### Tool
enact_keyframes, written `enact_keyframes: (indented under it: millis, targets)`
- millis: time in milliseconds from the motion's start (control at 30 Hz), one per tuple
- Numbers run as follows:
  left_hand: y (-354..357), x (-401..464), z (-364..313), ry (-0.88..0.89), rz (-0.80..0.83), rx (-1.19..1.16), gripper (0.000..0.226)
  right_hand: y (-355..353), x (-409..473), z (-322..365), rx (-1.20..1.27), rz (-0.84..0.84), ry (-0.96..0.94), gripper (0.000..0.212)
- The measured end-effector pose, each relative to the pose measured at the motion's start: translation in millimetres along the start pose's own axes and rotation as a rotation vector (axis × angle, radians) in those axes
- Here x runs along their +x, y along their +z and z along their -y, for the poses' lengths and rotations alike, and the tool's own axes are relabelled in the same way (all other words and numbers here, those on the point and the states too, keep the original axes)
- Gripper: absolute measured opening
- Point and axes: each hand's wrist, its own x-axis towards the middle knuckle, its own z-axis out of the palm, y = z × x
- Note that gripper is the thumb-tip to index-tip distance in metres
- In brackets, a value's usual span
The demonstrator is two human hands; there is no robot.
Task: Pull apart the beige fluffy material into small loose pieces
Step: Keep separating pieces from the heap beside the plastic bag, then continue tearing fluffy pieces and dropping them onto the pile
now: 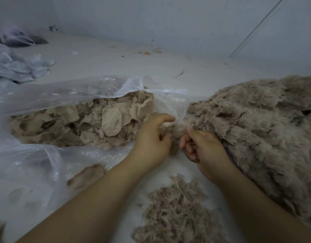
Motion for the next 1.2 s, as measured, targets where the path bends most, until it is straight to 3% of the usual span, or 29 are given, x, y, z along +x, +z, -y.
enact_keyframes:
  millis: [67, 100, 200, 333, 433, 600, 800, 900, 967, 1100, 1200]
  targets:
    - [6.7, -0.8, -1.0, 0.061, 0.160, 0.058, 0.048, 0.2, -0.2, 1.3, 0.008, 0.019, -0.001, 0.054]
    - [9.5, -1.0, -0.8, 0.092, 0.192, 0.080, 0.041, 0.5, -0.2, 1.8, 0.010, 0.021, 0.000, 0.054]
    - [13.6, -1.3, 1.8, 0.103, 0.135, 0.152, 0.028, 1.8, -0.6, 2.3, 0.027, 0.016, -0.004, 0.054]
    - [14.7, -3.3, 3.4, 0.034, 0.164, -0.011, 0.018, -0.9, -0.1, 1.6, 0.100, -0.015, -0.019, 0.047]
    - [13.5, -4.6, 2.1, -0.012, 0.169, -0.079, 0.017, -2.1, 0.6, 1.1, 0.115, -0.010, -0.030, 0.042]
    - [13.3, -3.0, 8.9, -0.107, 0.134, 0.072, 0.029, -1.4, 0.7, -0.6, 0.077, -0.014, -0.038, 0.039]
    - [13.2, -3.7, 8.8, -0.092, 0.086, 0.093, 0.019, -4.4, 1.5, -4.7, 0.021, 0.018, -0.049, 0.005]
    - [13.3, -5.3, 3.8, -0.088, 0.059, -0.012, 0.018, -5.2, 1.2, -5.8, 0.029, 0.047, -0.056, 0.015]
    - [12.6, -6.4, 0.4, -0.109, 0.054, -0.137, 0.020, -4.7, 0.5, -5.3, 0.018, 0.060, -0.073, 0.009]
    - [10.4, -6.6, -3.6, -0.147, 0.011, -0.328, 0.005, -3.9, 1.3, -3.8, -0.039, 0.018, -0.072, 0.011]
    - [7.8, -5.9, -4.6, -0.159, -0.016, -0.455, 0.011, -3.5, 1.3, -3.3, -0.039, -0.007, -0.067, 0.016]
